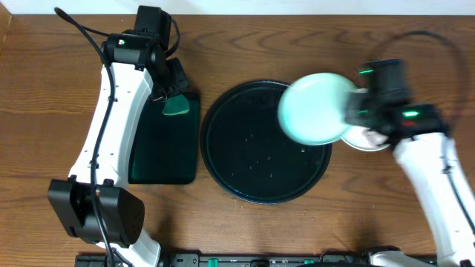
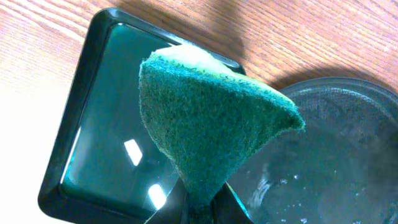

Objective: Clean dirty plates on tray and stack at the side
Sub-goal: 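Carry the pale green plate right and set it on the stack, then lower the sponge into the dark green dish and release it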

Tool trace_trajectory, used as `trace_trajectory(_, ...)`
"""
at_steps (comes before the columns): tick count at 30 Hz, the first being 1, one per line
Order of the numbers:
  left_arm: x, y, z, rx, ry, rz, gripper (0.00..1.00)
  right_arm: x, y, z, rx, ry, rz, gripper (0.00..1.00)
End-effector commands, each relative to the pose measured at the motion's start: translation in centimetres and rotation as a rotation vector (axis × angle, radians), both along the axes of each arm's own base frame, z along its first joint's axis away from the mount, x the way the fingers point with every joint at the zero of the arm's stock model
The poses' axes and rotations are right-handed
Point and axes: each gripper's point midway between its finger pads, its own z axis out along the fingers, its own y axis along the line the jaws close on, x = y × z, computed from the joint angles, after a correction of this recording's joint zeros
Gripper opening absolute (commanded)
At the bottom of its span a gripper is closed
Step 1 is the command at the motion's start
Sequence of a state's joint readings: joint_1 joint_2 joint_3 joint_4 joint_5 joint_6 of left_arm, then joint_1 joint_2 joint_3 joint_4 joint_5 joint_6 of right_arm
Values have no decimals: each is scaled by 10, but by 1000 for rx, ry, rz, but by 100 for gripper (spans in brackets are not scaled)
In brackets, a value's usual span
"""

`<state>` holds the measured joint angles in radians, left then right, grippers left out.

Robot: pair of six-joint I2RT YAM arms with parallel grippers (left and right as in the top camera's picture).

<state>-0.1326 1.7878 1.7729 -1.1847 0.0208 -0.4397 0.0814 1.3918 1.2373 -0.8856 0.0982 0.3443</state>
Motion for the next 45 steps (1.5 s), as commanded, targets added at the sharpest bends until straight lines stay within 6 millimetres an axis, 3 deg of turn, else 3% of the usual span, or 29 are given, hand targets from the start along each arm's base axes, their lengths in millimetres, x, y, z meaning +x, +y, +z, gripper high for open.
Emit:
trace_trajectory(1,0,3,-3,8,10,-10,7,-5,-51,0,96,12,-179,1)
trace_trajectory(4,0,3,-3,9,10,-10,7,-16,-102,-21,102,62,-331,1)
trace_trajectory(8,0,3,-3,9,10,-10,7,-23,-129,-54,114,125,-417,1)
trace_trajectory(17,2,3,-3,10,1,-9,8,15,-118,-126,148,171,-345,1)
trace_trajectory(22,2,3,-3,10,2,-9,7,20,-108,-143,147,201,-316,1)
trace_trajectory(23,2,3,-3,10,2,-9,7,20,-107,-143,146,201,-312,1)
trace_trajectory(28,1,3,-3,11,3,-14,7,21,-106,-128,135,172,-283,31)
trace_trajectory(36,-11,9,-8,59,60,-155,7,23,-79,-54,161,3,-124,66)
trace_trajectory(40,-14,26,-21,75,88,-152,7,19,-53,-25,143,-58,-18,67)
trace_trajectory(45,-14,43,-60,78,107,-134,7,15,-20,-21,130,-48,91,68)
